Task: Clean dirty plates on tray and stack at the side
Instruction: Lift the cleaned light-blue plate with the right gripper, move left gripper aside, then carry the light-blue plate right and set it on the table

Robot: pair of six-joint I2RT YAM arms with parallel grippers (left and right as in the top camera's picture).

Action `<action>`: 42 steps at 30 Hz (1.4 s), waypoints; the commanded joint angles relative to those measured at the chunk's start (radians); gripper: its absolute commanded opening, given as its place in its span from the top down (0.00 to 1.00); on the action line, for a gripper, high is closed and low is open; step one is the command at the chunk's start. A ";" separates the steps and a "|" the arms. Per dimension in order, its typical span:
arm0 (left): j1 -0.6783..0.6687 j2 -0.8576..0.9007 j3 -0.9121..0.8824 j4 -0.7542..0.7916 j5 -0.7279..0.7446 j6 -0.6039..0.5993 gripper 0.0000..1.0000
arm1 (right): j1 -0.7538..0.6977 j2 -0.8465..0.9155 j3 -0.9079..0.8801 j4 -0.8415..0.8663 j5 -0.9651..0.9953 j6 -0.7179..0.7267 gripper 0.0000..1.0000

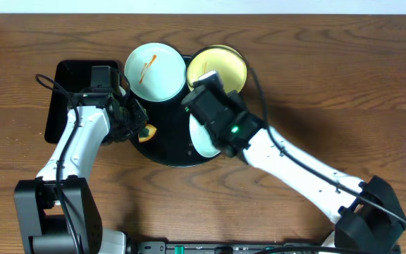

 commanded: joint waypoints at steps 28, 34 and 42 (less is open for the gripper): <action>0.003 0.002 0.013 -0.004 -0.006 0.007 0.92 | -0.734 -0.094 -0.023 -0.109 -0.824 0.024 0.97; 0.003 0.002 0.013 -0.004 -0.006 0.007 0.93 | -0.628 0.054 -0.028 -0.079 -0.995 0.047 0.67; 0.003 0.002 0.013 -0.004 -0.006 0.006 0.92 | -0.492 0.211 -0.028 0.058 -0.989 0.157 0.57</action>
